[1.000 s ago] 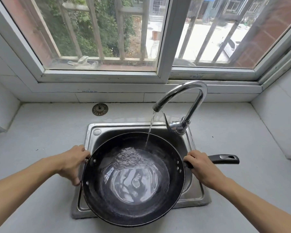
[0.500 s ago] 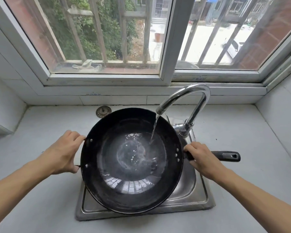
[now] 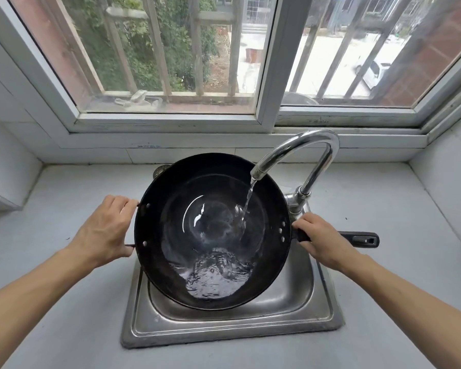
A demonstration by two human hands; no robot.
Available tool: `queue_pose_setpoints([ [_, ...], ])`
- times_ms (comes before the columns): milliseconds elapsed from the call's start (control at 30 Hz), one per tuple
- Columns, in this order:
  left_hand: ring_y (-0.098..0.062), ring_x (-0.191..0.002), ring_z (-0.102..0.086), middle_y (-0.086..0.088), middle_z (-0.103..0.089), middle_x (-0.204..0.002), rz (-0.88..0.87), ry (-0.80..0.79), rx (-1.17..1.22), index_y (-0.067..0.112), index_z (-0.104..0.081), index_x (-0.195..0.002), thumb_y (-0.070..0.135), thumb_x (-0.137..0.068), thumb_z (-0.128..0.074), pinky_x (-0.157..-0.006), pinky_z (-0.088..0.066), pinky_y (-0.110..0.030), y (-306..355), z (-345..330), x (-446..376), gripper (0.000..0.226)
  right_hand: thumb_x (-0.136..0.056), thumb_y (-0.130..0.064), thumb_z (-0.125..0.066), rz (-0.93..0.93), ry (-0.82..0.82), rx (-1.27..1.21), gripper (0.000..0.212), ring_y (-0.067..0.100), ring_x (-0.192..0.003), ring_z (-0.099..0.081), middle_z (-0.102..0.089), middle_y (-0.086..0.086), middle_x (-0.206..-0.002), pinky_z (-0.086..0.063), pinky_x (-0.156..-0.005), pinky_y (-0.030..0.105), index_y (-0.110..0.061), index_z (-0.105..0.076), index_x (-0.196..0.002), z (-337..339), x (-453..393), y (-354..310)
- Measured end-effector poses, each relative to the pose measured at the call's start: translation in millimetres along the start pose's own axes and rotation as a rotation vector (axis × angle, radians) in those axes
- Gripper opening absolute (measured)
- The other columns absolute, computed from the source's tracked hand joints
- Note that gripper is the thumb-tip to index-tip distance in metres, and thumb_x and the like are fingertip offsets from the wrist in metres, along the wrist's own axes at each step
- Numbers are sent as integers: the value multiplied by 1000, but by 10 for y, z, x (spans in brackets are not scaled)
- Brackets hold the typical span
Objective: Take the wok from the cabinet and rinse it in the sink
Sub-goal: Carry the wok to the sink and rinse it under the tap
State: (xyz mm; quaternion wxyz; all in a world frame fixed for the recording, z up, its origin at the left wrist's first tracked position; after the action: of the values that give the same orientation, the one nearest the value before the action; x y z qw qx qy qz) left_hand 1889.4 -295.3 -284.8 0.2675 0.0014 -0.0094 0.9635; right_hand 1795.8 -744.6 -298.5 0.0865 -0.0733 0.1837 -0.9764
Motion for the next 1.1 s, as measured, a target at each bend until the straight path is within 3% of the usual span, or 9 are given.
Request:
queue_pose_setpoints([
  [167, -34, -90, -44, -16, -52, -101, 23, 32, 16, -2, -53, -116, 25, -27, -95, -77, -51, -42, 37, -33, -44, 102, -80, -2, -67, -22, 31, 5, 33, 8, -91, -42, -45, -11, -99, -31, -82, 17, -15, -59, -109, -24, 6, 15],
  [333, -35, -94, -44, -17, -52, -102, 72, 21, 105, -1, -53, -115, 24, -28, -101, -78, -52, -44, 30, -97, -45, 103, -73, 7, -69, 3, 153, 20, 34, 14, -88, -46, -51, -3, -96, -36, -80, 22, -10, -61, -102, -79, 9, 1],
  [400, -33, -96, -44, -14, -53, -102, 90, 23, 176, 2, -54, -115, 18, -46, -98, -81, -50, -44, 36, -138, -5, 83, -72, 10, -68, 40, 202, 39, 33, 18, -83, -47, -53, 1, -91, -41, -74, 27, -8, -62, -99, -85, 11, -8],
  [500, -31, -94, -47, -9, -54, -97, 146, 95, 282, 6, -59, -110, -2, -80, -72, -82, -50, -47, 34, -175, 32, 34, -71, 13, -68, 56, 230, 75, 34, 22, -79, -49, -55, 5, -87, -48, -68, 36, -7, -63, -98, -114, 17, 17],
  [633, -26, -79, -49, -3, -53, -79, 203, 114, 309, 7, -64, -93, -1, -90, -59, -66, -47, -42, 51, -138, 40, 10, -68, 17, -67, 60, 225, 90, 44, 21, -80, -47, -53, 2, -89, -47, -68, 39, -11, -62, -101, -228, 39, 79],
  [767, -22, -73, -47, -1, -48, -77, 163, 93, 230, 8, -61, -92, -6, -86, -60, -54, -48, -40, 36, -180, 120, 16, -65, 16, -69, 90, 213, 103, 45, 23, -81, -50, -55, 4, -91, -48, -69, 37, -8, -63, -103, -296, 96, 63],
  [900, -18, -68, -38, 0, -41, -78, 99, 100, 140, 8, -58, -90, -21, -73, -58, -42, -38, -31, 63, -187, 161, 34, -63, 16, -72, 99, 202, 132, 50, 20, -87, -47, -54, 3, -95, -45, -73, 32, -9, -61, -104, -384, 131, 89],
  [1100, -22, -66, -39, -6, -41, -79, 29, 124, 42, 6, -55, -83, -28, -59, -52, -43, -31, -27, 108, -159, 173, 42, -63, 11, -73, 78, 164, 104, 49, 19, -91, -46, -50, 0, -99, -46, -76, 33, -11, -59, -104, -390, 131, 87],
])
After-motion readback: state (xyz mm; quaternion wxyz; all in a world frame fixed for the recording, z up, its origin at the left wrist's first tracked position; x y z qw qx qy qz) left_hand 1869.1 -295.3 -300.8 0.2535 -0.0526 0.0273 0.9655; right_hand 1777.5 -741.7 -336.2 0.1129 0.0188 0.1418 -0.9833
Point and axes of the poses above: each hand's wrist, its own x-axis away from the middle knuckle, its own z-axis out of the back of the hand, y = z × x, the point moved 3 cm from there along -x, towards the middle knuckle
